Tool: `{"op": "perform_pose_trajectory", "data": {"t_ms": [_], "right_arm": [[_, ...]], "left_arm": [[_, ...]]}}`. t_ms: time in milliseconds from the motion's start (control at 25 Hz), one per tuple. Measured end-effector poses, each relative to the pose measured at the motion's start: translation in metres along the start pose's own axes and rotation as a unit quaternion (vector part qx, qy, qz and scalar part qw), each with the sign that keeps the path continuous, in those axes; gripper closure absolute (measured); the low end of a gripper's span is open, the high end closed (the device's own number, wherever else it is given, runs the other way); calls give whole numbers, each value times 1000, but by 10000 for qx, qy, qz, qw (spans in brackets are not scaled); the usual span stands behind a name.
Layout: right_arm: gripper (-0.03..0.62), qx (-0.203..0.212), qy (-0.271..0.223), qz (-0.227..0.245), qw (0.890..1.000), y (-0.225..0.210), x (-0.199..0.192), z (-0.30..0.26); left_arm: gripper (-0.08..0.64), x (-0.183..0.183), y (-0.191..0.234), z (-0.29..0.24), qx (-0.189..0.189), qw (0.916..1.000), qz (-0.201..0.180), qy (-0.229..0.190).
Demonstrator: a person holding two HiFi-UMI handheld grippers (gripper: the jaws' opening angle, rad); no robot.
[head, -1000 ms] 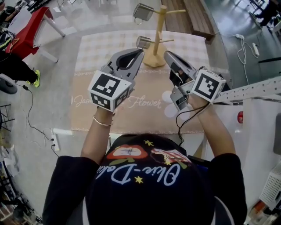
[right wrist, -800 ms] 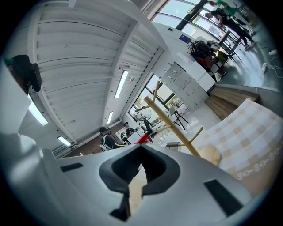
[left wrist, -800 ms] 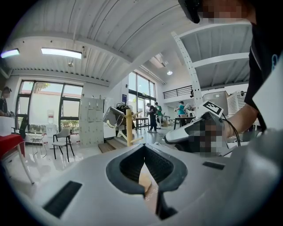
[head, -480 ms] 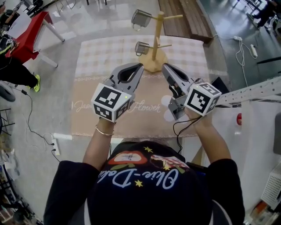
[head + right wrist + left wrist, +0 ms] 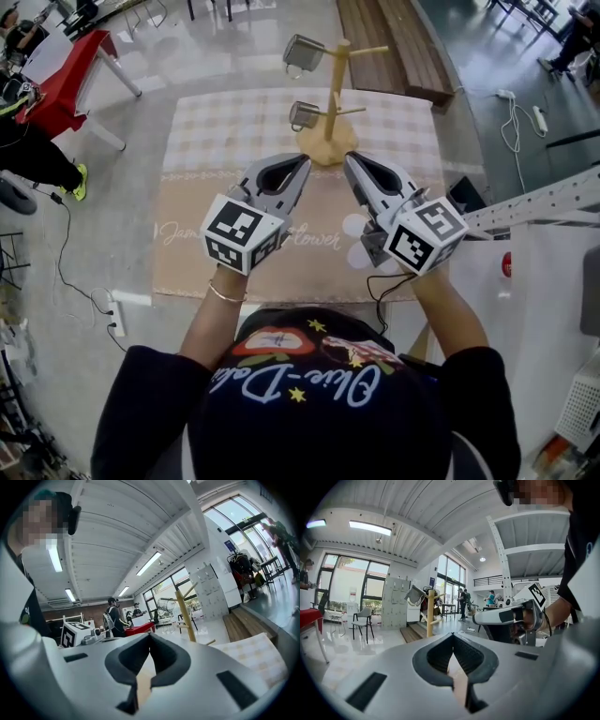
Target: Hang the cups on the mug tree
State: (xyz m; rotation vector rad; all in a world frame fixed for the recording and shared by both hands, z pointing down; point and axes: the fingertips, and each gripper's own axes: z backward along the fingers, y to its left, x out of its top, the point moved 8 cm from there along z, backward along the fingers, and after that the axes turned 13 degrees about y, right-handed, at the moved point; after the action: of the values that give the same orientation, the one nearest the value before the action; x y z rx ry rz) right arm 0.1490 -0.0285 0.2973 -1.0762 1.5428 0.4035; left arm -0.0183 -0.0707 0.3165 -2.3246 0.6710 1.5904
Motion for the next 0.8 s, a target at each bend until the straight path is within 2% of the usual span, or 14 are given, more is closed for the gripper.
{"op": "perform_pose_trajectory", "data": {"t_ms": [800], "right_arm": [[584,5,103,18,9999,-4,-3,-4]], "left_arm": [[551,5,5,4,110,9999,-73,-13]]}}
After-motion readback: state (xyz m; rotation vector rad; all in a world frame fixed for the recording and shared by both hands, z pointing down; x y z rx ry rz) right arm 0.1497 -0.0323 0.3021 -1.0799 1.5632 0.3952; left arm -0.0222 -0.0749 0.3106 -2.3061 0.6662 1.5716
